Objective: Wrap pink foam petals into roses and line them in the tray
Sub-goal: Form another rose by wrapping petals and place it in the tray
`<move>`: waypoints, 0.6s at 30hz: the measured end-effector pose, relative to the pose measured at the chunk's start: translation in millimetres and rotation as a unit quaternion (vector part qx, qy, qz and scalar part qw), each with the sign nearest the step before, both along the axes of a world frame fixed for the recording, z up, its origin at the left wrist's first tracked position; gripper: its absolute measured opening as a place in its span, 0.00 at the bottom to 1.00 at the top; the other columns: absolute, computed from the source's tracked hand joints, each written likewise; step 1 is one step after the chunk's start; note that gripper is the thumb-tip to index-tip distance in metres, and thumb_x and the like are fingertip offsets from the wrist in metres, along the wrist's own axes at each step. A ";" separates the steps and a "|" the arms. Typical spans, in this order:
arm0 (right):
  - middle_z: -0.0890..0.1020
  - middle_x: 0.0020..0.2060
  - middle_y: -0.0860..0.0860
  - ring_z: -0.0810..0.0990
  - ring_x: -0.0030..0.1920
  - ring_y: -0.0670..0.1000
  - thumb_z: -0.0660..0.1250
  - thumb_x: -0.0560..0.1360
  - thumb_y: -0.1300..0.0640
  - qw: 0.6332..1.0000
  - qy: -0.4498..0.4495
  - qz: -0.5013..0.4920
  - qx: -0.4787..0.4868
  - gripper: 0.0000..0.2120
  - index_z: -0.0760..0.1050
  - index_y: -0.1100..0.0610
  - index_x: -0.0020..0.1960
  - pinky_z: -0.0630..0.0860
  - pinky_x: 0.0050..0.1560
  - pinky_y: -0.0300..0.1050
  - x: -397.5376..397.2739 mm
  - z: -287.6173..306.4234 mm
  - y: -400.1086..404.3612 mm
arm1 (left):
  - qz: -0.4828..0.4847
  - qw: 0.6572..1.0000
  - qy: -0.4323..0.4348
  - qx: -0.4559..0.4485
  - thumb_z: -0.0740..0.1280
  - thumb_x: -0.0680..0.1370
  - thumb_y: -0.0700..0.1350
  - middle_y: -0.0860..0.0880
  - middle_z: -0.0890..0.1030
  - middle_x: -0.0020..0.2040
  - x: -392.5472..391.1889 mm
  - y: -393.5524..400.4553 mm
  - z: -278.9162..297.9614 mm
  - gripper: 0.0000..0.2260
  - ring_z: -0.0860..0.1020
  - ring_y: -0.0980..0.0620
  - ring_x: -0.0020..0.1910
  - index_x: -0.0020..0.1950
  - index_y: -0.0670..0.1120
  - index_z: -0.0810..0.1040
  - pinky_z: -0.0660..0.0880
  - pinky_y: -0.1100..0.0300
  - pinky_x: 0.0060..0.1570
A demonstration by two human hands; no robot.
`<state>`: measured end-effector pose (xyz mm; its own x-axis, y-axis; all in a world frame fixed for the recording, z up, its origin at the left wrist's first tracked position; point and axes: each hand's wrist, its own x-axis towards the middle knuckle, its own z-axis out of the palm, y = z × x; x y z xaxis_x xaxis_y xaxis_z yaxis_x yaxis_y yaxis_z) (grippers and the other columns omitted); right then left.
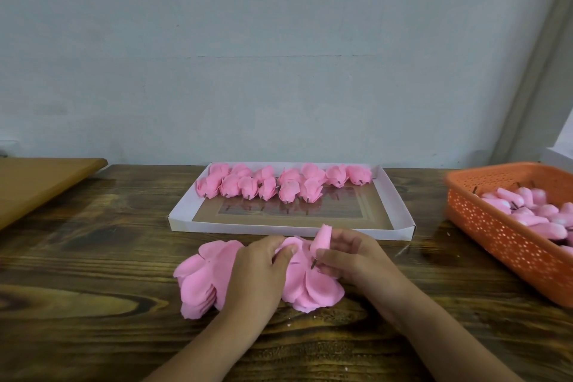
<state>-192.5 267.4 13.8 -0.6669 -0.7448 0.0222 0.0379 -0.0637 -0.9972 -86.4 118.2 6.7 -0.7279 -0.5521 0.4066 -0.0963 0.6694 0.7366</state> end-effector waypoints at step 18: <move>0.86 0.50 0.55 0.85 0.47 0.51 0.70 0.76 0.61 1.000 -0.001 0.008 -0.005 0.08 0.84 0.52 0.53 0.81 0.50 0.43 2.0 3.9 2.9 | -0.040 0.997 0.058 0.031 0.73 0.76 0.45 0.63 0.82 0.44 4.1 -1.1 0.0 0.10 0.80 0.64 0.46 0.43 0.60 0.79 0.74 0.73 0.43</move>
<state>-190.5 270.3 17.8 -0.6555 -0.7546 0.0293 0.0406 -0.0739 -0.9964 -82.3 117.2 6.7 -0.7205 -0.5201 0.4586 0.0448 0.6250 0.7793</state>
